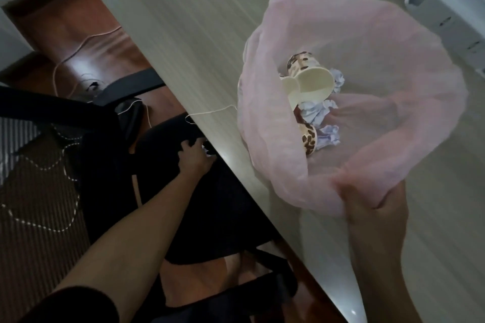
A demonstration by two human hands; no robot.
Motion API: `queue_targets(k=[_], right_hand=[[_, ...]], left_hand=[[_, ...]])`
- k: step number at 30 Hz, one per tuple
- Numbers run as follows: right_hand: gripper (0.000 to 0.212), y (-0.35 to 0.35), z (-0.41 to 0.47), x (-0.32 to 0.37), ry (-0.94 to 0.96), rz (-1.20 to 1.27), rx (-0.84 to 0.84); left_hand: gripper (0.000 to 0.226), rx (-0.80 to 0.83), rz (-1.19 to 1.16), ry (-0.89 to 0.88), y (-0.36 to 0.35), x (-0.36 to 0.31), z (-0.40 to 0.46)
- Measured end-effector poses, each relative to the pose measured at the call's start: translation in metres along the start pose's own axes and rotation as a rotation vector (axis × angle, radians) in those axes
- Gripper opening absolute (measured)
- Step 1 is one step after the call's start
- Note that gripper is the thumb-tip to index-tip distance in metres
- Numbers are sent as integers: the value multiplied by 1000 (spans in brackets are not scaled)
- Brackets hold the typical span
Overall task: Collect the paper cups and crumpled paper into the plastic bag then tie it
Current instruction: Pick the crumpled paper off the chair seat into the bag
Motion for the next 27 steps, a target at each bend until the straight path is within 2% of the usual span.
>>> queue_targets(k=[5,10,13,19,23,27], right_hand=[[59,5,0,-5,14,9,-16],[62,6,0,-13,-1,22,-24],[59,4,-2,-10,-6,17,-3],[55,0,-11,9,6,0,44],[48,2,-17,20,-14,-7,97],[50,4,-22,33,-26,-25,120]], left_hand=[[51,42,11,-39,-33,9,1],[30,21,-43,134,-62,51,-48],[26,14,-145,144,-64,68,-70],[28,-155,-402,144,6,70,-114],[22,-336,-704,97,89,45,-159],[21,-536,-1010,-115,182,-2,-207]])
Point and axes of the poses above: each hand's wrist, its own z-axis towards the middle knuckle, its own y-axis out of the back of the hand, x = y × z, the point moved 8 cm from there along z, towards the middle knuckle, and after that the axes turned 7 degrees about y, right-handed, at the moved point
